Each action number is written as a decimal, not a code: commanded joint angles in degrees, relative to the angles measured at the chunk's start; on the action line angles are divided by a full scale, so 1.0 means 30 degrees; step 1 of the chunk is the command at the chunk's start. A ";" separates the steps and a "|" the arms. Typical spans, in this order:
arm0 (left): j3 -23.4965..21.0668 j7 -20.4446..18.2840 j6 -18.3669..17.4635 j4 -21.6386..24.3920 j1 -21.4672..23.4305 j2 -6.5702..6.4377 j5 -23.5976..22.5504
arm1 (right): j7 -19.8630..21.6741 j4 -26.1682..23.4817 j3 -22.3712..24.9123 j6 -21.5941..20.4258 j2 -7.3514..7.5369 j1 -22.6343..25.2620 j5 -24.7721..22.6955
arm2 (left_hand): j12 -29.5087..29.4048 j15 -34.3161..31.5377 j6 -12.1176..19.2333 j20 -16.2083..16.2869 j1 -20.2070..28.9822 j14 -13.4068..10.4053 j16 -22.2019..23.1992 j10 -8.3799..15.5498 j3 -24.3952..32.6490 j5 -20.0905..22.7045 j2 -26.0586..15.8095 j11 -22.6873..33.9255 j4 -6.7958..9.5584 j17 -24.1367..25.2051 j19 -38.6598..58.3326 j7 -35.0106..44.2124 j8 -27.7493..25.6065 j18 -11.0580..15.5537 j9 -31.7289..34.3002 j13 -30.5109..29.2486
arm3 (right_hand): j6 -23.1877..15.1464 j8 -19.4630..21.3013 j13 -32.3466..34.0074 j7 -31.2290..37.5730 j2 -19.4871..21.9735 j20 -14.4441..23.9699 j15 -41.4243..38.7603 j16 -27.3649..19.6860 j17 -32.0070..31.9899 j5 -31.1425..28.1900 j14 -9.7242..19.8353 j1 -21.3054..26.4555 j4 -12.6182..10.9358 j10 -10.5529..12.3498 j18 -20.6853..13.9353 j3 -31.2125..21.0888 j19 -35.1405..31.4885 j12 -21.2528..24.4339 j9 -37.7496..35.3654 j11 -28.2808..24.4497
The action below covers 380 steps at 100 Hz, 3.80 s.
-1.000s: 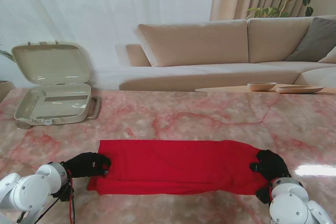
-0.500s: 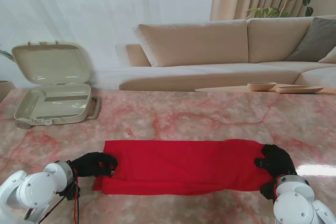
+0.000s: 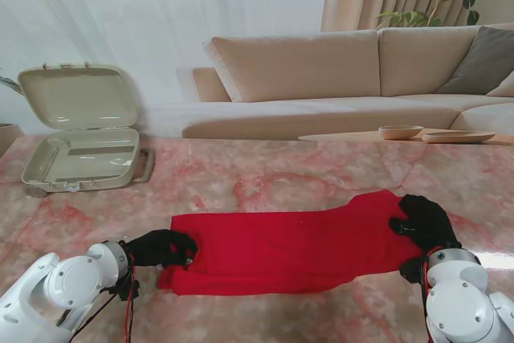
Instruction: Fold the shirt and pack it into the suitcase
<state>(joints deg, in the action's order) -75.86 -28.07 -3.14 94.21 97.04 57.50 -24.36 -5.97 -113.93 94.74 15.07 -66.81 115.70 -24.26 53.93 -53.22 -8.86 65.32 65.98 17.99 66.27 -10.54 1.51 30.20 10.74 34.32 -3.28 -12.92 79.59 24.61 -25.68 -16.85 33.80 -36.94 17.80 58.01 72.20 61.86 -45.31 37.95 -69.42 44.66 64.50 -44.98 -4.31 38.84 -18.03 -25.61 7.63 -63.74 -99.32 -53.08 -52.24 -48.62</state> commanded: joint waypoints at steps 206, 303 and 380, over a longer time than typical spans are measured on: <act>0.0078 0.3023 0.0525 0.1019 0.0999 0.0930 0.1172 | 0.3350 0.0528 -0.9505 0.0336 0.0646 -0.7125 0.3397 | -0.2373 0.1943 -0.0211 -0.0109 0.1052 0.1032 -0.0247 -0.0539 -0.0718 0.0369 -0.0598 -0.0593 0.0246 0.0267 -0.0310 -0.0405 0.0052 -0.0387 -0.0648 0.1048 | -0.1269 -0.0027 0.0855 0.0379 -0.0431 0.0476 -0.0479 0.0562 0.0708 -0.0955 -0.1419 0.1592 -0.0595 -0.0762 -0.1072 -0.1329 -0.1465 -0.0351 -0.0516 0.0335; -0.1435 0.3669 0.1235 0.1899 0.2066 0.1076 0.0410 | 0.1892 0.5211 -1.4364 0.0940 -0.0378 -1.1065 0.4656 | -0.3106 0.2023 -0.0201 -0.0114 0.0970 0.1076 -0.0237 -0.0569 -0.0742 0.0434 -0.0667 -0.0549 0.0239 0.0268 -0.0308 -0.0590 0.0016 -0.0387 -0.0656 0.1070 | -0.1139 -0.1121 0.0782 -0.0142 -0.0121 0.0133 0.0353 0.0378 0.0568 -0.0841 -0.2188 0.1619 0.0531 -0.0682 -0.0009 -0.0554 -0.0989 -0.0123 -0.0156 0.0428; -0.2488 0.4136 0.1809 0.2495 0.2804 0.1187 -0.0156 | 0.3252 0.5826 -1.5793 0.0368 -0.0220 -1.1595 0.5671 | -0.3548 0.2064 -0.0192 -0.0139 0.0955 0.1082 -0.0237 -0.0603 -0.0748 0.0453 -0.0687 -0.0434 0.0251 0.0308 -0.0401 -0.0730 -0.0040 -0.0511 -0.0653 0.1063 | -0.0986 -0.6040 -0.2035 -0.2017 0.1632 -0.0187 0.4527 -0.0826 -0.3324 -0.0799 -0.4965 0.1664 0.5183 0.0039 0.3719 0.4088 0.1583 0.3284 0.1281 0.1938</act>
<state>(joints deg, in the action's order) -83.43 -15.62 2.04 101.70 105.15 61.03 -24.74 2.00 -96.58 47.70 16.47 -67.72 80.75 -7.78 43.56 -48.25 -9.08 65.18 65.98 19.11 65.74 -11.72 1.52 30.35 10.74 32.75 -3.27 -12.70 78.90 23.13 -25.68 -17.62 33.80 -34.71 17.60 41.64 67.00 56.21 -41.54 37.90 -56.94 43.37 55.74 -46.07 -15.18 43.81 -6.01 -26.73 19.05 -53.15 -95.02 -44.78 -49.66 -44.09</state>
